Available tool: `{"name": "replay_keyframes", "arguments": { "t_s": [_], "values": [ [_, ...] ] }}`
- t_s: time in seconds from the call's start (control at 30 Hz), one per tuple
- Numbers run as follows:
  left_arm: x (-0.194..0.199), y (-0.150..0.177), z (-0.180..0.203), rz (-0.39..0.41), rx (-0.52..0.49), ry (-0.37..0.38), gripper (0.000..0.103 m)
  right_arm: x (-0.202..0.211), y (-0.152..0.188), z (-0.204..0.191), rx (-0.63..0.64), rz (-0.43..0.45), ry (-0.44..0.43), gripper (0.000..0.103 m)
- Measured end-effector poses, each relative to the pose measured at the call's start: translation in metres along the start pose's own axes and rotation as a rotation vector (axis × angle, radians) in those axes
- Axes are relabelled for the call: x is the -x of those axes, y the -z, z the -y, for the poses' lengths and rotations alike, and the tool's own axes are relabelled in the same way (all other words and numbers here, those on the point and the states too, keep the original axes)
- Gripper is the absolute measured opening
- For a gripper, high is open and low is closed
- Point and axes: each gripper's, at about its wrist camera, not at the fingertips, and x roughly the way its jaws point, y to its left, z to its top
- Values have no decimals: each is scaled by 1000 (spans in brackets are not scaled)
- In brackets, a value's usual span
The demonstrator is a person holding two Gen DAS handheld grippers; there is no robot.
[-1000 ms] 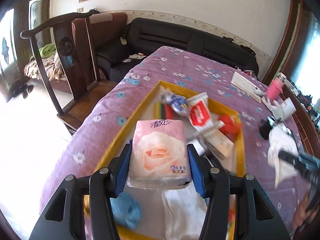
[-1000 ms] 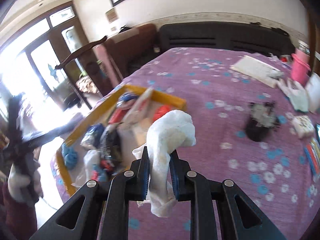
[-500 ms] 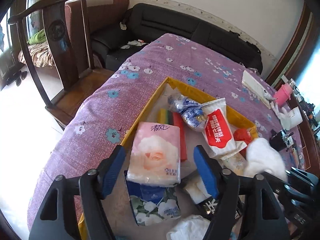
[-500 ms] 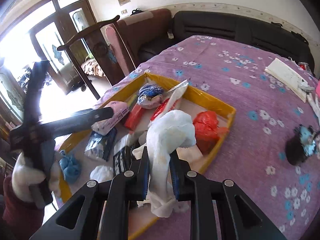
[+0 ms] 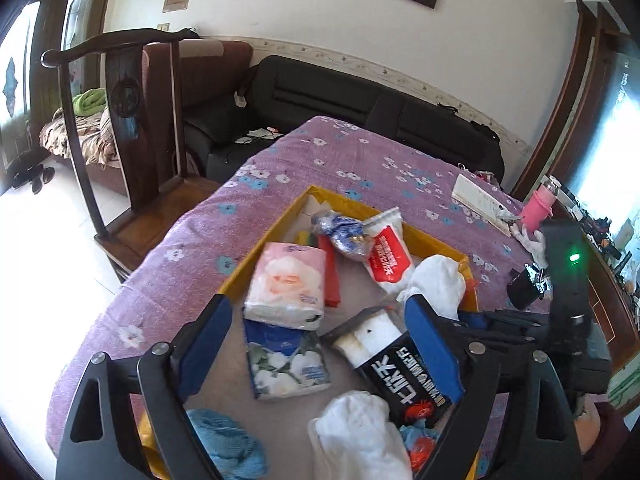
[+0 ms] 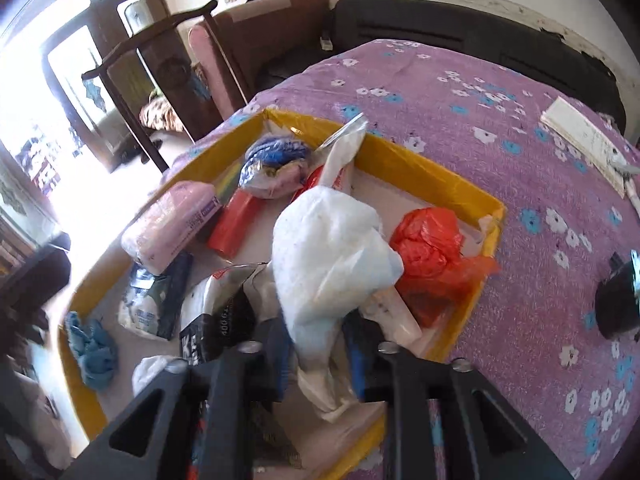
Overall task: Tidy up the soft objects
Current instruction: 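Open both tools to drop the tissue pack and cloth into the box, then move both tools back over the remaining items on the table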
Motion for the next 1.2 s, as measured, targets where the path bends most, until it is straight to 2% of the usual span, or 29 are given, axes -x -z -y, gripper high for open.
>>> {"name": "replay_keyframes", "arguments": {
  "t_s": [0.03,0.07,0.1,0.2,0.33,0.47,0.6,0.67,0.73,0.87,0.93,0.97,1.03,1.07,1.13,1.2],
  "values": [
    [-3,0,4,0,-2,10,88,7,1,2,-10,16,-13,58],
    [-6,-2,9,7,-10,16,88,19,3,5,-18,45,-26,71],
    [-8,-3,14,21,-27,9,88,31,5,7,-21,77,-28,77],
    [-19,-4,28,63,-106,-60,91,76,17,16,-14,188,4,82],
    [-44,3,31,-56,-94,-100,91,115,37,36,-37,256,37,86],
    [-54,12,35,-132,-62,-115,91,135,54,68,-93,273,57,86],
    [-50,25,54,-143,-109,-118,91,150,72,105,-165,279,70,86],
    [-44,24,65,-113,-147,-118,91,159,82,121,-195,284,79,86],
    [-33,20,70,-68,-145,-112,91,167,91,137,-216,286,106,86],
    [12,11,93,71,-129,-98,92,189,103,169,-252,298,194,86],
    [41,7,117,148,-146,-126,103,204,109,184,-266,312,250,87],
    [54,7,128,180,-157,-132,103,212,111,190,-270,321,282,90],
    [67,10,147,200,-187,-93,103,230,117,200,-261,362,348,100],
    [68,17,155,161,-188,-22,103,238,123,205,-251,389,375,103],
    [49,35,168,6,-157,119,103,250,135,219,-248,421,424,103],
    [25,56,183,-113,-147,195,103,252,144,238,-273,391,477,103]
  ]
}}
